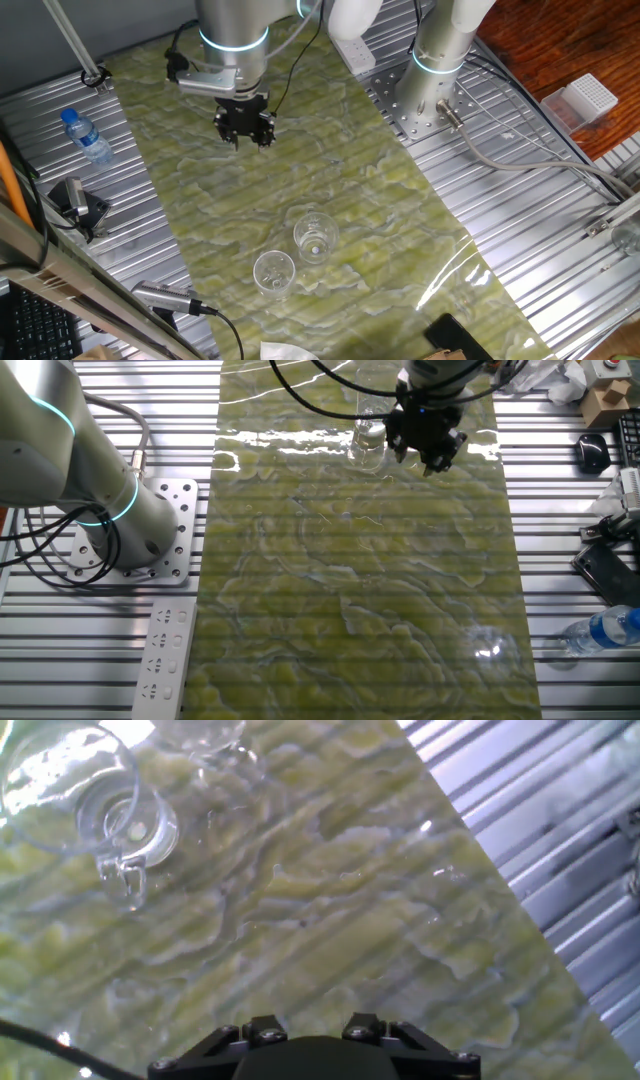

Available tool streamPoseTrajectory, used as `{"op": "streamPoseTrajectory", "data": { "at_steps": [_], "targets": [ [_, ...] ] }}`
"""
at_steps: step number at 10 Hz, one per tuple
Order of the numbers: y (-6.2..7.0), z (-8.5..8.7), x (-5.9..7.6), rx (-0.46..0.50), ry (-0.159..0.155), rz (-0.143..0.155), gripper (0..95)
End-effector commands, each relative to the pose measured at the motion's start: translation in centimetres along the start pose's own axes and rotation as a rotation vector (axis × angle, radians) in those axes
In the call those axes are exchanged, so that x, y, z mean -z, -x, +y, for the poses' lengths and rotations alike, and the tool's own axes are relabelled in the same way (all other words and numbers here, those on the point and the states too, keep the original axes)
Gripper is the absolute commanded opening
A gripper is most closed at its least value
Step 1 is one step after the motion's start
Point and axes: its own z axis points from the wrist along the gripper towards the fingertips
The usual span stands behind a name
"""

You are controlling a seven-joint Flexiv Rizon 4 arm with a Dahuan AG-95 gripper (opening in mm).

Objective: Pour the water from one cup into another empty cup

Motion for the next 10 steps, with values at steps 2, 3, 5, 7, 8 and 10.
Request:
{"op": "streamPoseTrajectory", "data": {
  "at_steps": [2, 3, 5, 7, 8, 10],
  "targets": [
    [0.09, -0.08, -0.06, -0.141, -0.018, -0.062, 38.0],
    [0.09, -0.08, -0.06, -0.144, -0.027, -0.06, 38.0],
    [0.09, -0.08, -0.06, -0.152, -0.058, -0.069, 19.0],
    [0.09, -0.08, -0.06, -0.088, -0.038, -0.056, 19.0],
    [0.09, -0.08, -0.06, -0.08, -0.019, -0.039, 38.0],
    [0.09, -0.08, -0.06, -0.084, -0.012, -0.028, 38.0]
  ]
}}
